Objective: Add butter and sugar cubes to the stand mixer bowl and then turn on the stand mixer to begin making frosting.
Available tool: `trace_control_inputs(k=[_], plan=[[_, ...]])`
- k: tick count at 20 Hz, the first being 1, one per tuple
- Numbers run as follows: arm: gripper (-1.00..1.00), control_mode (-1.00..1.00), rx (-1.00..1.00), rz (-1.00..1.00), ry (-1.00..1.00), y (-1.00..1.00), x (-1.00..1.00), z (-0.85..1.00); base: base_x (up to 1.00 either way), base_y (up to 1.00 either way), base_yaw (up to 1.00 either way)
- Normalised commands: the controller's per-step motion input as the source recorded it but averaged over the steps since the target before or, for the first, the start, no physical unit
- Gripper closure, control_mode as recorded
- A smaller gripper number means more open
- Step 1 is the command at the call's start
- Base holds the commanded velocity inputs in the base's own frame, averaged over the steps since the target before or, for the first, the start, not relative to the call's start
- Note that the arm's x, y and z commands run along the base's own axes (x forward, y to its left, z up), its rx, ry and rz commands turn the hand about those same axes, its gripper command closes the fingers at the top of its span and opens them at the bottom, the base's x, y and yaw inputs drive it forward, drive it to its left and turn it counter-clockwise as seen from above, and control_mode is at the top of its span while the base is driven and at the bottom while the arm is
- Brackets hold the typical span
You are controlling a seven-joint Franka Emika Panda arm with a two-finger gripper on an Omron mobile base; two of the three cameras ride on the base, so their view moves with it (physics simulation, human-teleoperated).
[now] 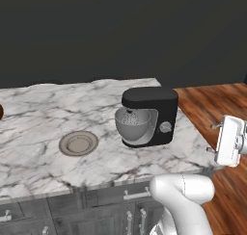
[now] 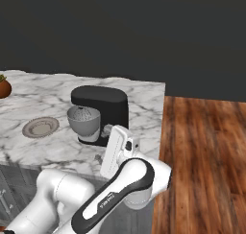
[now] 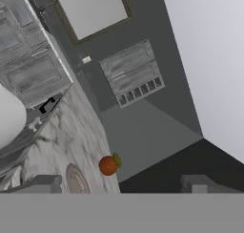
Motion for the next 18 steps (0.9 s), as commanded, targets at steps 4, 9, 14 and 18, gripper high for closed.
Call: trace_control_inputs(k=[4,9,14,18], plan=[[-1.0,-1.0,0.01,0.0,0.09,0.05,0.2,0.0,0.0,0.0,0.0],[-1.0,-1.0,0.0,-0.06,0.08,0.1,0.16,-0.01,0.0,0.0,0.0],[-1.0,-1.0,0.0,-0.09,0.04,0.01,0.05,-0.1,0.0,0.0,0.0],[-1.0,-1.0,0.0,-0.11,0.0,0.14,0.0,-0.01,0.0,0.0,0.0]])
